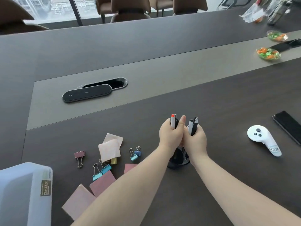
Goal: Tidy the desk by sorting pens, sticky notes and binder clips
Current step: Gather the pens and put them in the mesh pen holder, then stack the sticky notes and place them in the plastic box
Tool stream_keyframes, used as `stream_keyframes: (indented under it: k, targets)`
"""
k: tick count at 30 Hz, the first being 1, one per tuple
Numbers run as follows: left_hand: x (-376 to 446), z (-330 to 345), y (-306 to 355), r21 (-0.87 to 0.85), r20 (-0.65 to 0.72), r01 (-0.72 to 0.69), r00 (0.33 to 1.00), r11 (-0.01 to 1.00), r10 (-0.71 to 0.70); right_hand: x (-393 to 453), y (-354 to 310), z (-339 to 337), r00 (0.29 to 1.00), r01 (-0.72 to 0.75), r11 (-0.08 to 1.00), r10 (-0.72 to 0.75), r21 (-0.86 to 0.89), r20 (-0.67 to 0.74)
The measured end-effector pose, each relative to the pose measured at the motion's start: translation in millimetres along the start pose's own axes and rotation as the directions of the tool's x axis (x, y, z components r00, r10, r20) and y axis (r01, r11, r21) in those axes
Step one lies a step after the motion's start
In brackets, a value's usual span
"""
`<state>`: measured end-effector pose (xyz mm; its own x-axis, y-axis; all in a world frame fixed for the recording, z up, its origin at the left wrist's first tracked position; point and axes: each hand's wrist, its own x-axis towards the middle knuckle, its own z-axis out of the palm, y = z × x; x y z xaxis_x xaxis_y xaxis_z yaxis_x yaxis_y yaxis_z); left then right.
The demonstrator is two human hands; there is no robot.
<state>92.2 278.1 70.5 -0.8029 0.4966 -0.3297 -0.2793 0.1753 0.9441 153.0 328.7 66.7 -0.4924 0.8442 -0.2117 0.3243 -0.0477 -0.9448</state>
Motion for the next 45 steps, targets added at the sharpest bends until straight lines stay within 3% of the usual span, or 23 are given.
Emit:
stream_keyframes:
  k: [17,24,31,38,41,45]
  targets:
    - [-7,-4,-14,0.291,0.05,-0.094,0.995,0.952,0.083,-4,12,-4,0.989,0.144,0.965,-0.131,-0.218,0.073]
    - [-6,-15,-8,0.303,0.012,-0.169,0.985,0.938,0.174,-5,5,-5,0.985,0.165,0.963,-0.151,-0.213,0.08]
    - [-5,-31,16,0.207,0.004,-0.177,0.984,0.962,0.18,-1,-6,0,0.984,0.163,0.964,-0.144,-0.209,0.104]
    - [-4,-79,18,0.237,-0.187,-0.105,0.971,0.966,0.152,-7,-26,6,0.967,0.254,0.926,-0.243,-0.281,0.074]
    - [-1,-128,11,0.338,-0.27,-0.039,0.953,0.94,0.136,-12,-38,21,0.954,0.29,0.915,-0.254,-0.282,0.158]
    - [-10,-207,-10,0.511,-0.353,0.138,0.934,0.848,0.06,-28,-45,58,0.885,0.417,0.855,-0.305,-0.308,0.351]
